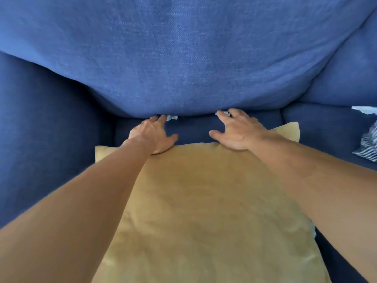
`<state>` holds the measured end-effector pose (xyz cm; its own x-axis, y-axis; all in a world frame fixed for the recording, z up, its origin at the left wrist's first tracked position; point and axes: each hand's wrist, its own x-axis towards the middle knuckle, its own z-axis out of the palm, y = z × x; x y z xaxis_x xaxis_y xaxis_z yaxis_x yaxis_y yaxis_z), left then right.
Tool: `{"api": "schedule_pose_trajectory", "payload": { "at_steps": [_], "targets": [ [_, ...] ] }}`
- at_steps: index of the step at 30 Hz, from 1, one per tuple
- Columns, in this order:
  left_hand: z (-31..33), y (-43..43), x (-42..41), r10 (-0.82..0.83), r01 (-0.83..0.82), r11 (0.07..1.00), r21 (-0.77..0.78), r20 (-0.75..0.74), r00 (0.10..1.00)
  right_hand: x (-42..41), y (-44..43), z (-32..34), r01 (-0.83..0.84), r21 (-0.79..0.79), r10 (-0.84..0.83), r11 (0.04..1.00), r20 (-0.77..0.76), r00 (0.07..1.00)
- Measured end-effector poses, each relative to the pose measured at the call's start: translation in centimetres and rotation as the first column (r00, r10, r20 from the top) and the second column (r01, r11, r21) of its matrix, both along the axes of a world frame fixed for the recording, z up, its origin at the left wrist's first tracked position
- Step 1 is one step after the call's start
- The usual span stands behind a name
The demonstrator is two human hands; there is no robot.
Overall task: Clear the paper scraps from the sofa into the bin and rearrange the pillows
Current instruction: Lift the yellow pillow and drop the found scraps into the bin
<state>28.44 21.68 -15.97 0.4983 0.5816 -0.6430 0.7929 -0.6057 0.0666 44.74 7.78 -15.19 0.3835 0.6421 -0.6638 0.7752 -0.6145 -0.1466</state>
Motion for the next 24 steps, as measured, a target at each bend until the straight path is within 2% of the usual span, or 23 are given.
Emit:
{"api": "schedule_pose_trajectory", "payload": {
  "at_steps": [6,9,13,15,19,24],
  "targets": [
    [1.3,-0.2,1.7,-0.061,0.052,0.997,0.050,0.199,0.978,1.3,0.6,0.8,-0.051,0.034,0.047,0.998,0.088,0.995],
    [1.9,0.4,2.7,-0.048,0.046,0.999,0.013,0.226,0.973,1.7,0.6,0.9,-0.039,0.031,0.036,0.999,0.100,0.994],
    [2.5,1.2,3.3,-0.054,0.050,0.998,0.025,0.229,0.972,1.8,1.2,1.4,-0.025,0.108,0.011,0.994,0.126,0.992],
    [2.6,1.5,3.1,-0.091,0.094,0.996,-0.003,0.197,0.976,1.9,1.4,1.5,-0.046,0.101,0.036,0.994,0.107,0.994],
    [2.7,2.9,3.3,-0.269,0.269,0.962,-0.036,0.021,0.963,3.3,2.1,0.8,-0.104,-0.025,0.105,0.994,0.080,0.991],
    [2.3,4.0,4.7,-0.300,0.295,0.953,-0.065,-0.081,0.951,3.7,3.5,0.7,-0.089,-0.018,0.090,0.996,0.046,0.995]
  ]
}}
